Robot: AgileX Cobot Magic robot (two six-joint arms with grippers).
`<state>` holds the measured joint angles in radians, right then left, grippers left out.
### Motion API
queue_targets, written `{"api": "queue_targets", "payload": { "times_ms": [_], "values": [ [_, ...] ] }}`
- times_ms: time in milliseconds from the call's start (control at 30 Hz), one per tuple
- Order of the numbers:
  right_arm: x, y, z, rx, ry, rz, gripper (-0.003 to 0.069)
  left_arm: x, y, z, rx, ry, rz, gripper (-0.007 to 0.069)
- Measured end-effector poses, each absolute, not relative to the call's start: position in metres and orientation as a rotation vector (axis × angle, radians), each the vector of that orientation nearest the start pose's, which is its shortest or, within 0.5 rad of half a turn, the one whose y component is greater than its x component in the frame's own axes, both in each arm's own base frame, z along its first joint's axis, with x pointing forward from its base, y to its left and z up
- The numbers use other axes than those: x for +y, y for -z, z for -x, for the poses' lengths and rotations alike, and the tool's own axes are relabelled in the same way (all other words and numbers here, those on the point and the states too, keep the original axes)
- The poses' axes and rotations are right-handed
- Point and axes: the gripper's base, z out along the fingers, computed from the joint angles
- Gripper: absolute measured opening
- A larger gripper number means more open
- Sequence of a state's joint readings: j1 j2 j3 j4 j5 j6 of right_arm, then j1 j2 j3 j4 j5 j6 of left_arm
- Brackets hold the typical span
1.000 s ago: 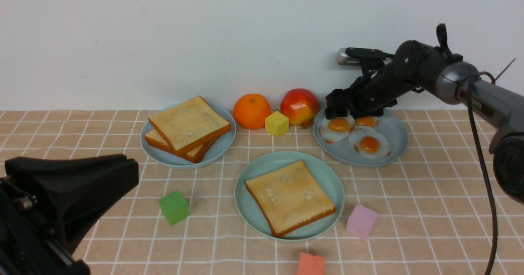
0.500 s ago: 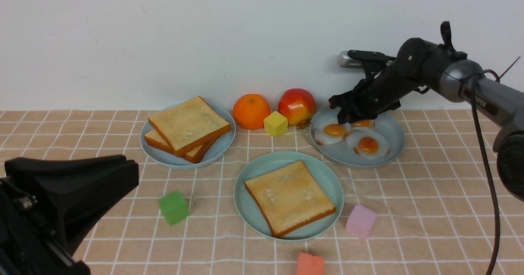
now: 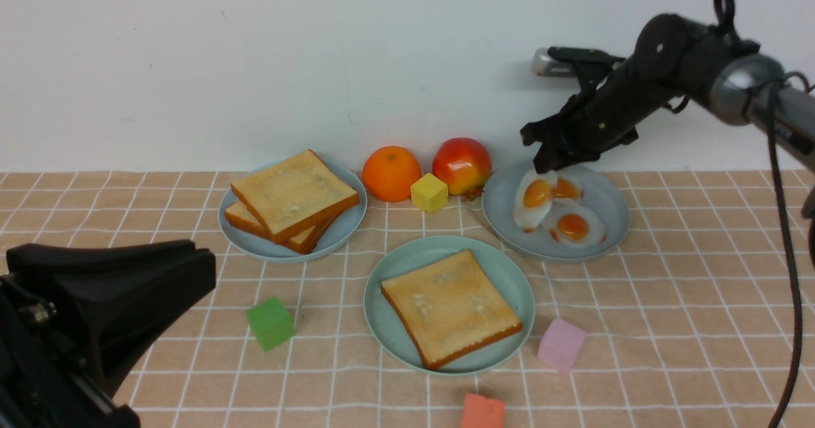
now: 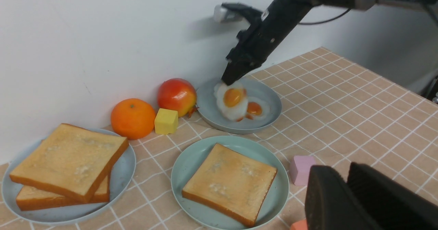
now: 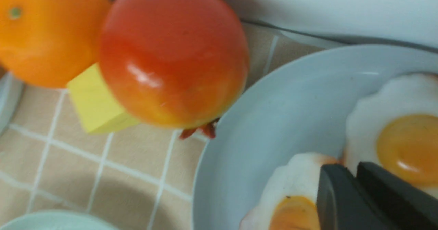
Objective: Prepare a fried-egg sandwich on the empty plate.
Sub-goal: Use the right arm to grab a fried egg, then use the right arm to place the fried egg on the slice of bread in the middle
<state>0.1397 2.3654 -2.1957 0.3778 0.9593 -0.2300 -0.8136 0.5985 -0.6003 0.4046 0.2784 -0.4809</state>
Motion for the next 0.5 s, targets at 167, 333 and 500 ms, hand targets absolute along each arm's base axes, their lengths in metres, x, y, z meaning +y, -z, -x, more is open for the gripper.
{"api": "queue_targets", "payload": {
  "times_ms": [167, 333, 500],
  "values": [
    [0.098, -0.267, -0.496, 2.557, -0.438, 0.385, 0.0062, -0.084, -0.343, -0.094, 1.670, 0.536, -0.569, 0.0102],
    [0.104, -0.305, -0.470, 2.572, -0.548, 0.478, 0.0061, -0.083, -0.344, -0.094, 1.657, 0.511, -0.586, 0.0107],
    [0.132, -0.332, -0.441, 2.516, -0.693, 0.560, 0.0059, -0.083, -0.344, -0.094, 1.655, 0.505, -0.589, 0.0110]
  ]
}}
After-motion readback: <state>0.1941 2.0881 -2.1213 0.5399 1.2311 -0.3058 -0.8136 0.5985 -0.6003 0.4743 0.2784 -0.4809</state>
